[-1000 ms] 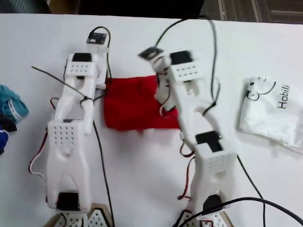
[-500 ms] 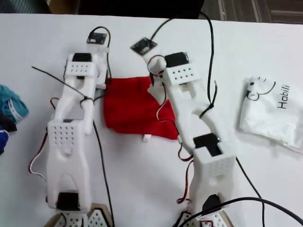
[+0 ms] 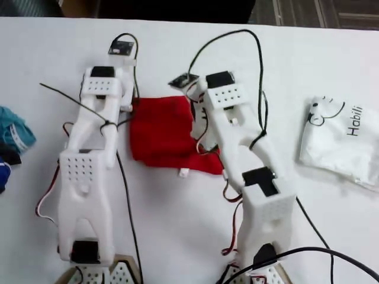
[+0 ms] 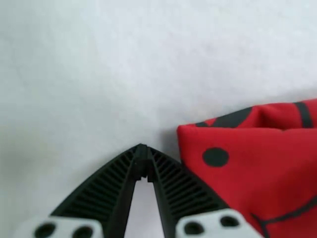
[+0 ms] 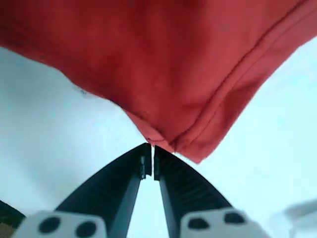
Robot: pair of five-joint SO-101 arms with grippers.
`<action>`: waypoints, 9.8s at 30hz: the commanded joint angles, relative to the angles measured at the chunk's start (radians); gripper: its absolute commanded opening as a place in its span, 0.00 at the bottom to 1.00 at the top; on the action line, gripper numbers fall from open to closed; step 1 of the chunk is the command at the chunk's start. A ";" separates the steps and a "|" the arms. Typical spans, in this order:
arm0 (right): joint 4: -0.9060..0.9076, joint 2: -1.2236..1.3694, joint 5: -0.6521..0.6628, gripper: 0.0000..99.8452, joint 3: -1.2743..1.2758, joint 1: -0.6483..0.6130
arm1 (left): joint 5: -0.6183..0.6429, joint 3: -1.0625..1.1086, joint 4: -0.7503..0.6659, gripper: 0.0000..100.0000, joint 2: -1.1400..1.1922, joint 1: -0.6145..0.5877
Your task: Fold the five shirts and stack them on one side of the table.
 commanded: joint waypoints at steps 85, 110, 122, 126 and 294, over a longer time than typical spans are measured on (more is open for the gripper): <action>-0.137 -0.217 0.133 0.02 0.236 0.074 | 0.008 -0.033 -0.008 0.03 0.003 -0.008; -0.139 -0.407 0.181 0.24 0.150 0.039 | 0.008 -0.033 -0.008 0.03 0.003 -0.008; -0.558 -0.137 0.044 0.24 0.058 0.111 | 0.008 -0.033 -0.008 0.03 0.003 -0.008; -0.487 0.082 0.043 0.24 -0.084 0.147 | 0.008 -0.033 -0.008 0.03 0.003 -0.008; -0.125 0.461 -0.511 0.34 -0.531 -0.001 | 0.041 0.013 0.393 0.03 -0.373 -0.106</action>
